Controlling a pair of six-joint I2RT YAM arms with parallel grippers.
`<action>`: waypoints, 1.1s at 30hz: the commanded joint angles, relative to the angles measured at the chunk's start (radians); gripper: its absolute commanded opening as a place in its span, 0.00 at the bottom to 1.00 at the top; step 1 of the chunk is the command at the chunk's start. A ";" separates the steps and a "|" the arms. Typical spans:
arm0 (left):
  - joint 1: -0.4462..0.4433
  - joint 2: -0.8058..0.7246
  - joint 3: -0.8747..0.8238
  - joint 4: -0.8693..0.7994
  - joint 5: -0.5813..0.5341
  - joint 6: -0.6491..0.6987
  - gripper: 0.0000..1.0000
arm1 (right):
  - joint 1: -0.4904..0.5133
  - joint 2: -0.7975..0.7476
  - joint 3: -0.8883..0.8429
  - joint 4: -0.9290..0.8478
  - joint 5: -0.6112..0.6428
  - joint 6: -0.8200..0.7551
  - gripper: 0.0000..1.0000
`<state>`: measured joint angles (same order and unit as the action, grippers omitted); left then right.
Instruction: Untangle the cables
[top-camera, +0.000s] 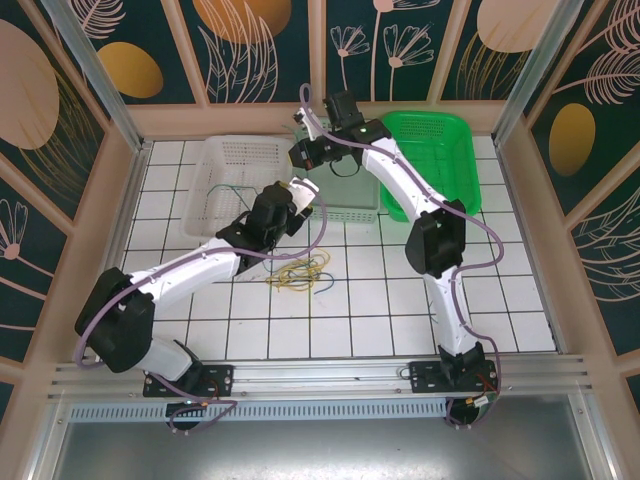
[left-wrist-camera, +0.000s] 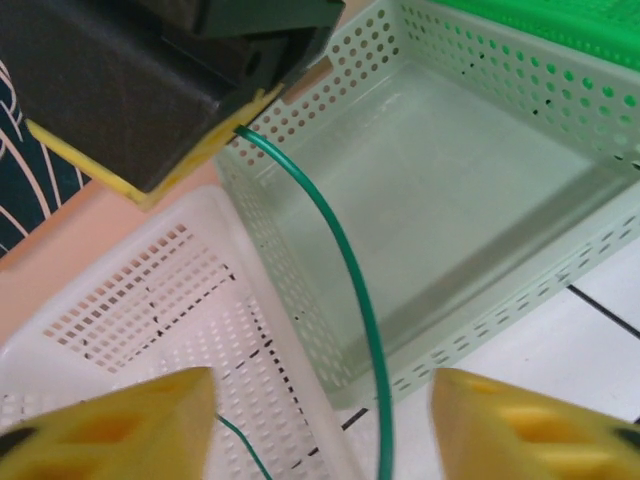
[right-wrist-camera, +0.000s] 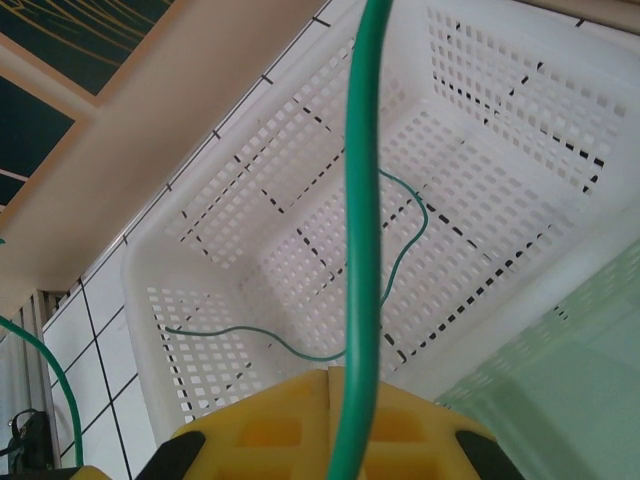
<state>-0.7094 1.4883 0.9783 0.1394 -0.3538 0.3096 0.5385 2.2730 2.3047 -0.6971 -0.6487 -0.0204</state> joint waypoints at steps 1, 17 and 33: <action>0.008 0.013 0.030 -0.006 -0.031 0.007 0.41 | -0.001 -0.069 -0.025 -0.014 -0.018 -0.009 0.00; 0.030 0.010 0.014 0.015 -0.090 -0.064 0.00 | -0.036 -0.223 -0.230 0.220 -0.037 0.124 0.45; 0.187 0.033 0.006 0.154 0.032 -0.151 0.00 | -0.214 -0.660 -0.901 0.540 0.137 0.263 0.79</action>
<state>-0.5613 1.4952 0.9802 0.2356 -0.3786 0.2142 0.3305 1.6974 1.5078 -0.2081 -0.5602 0.2268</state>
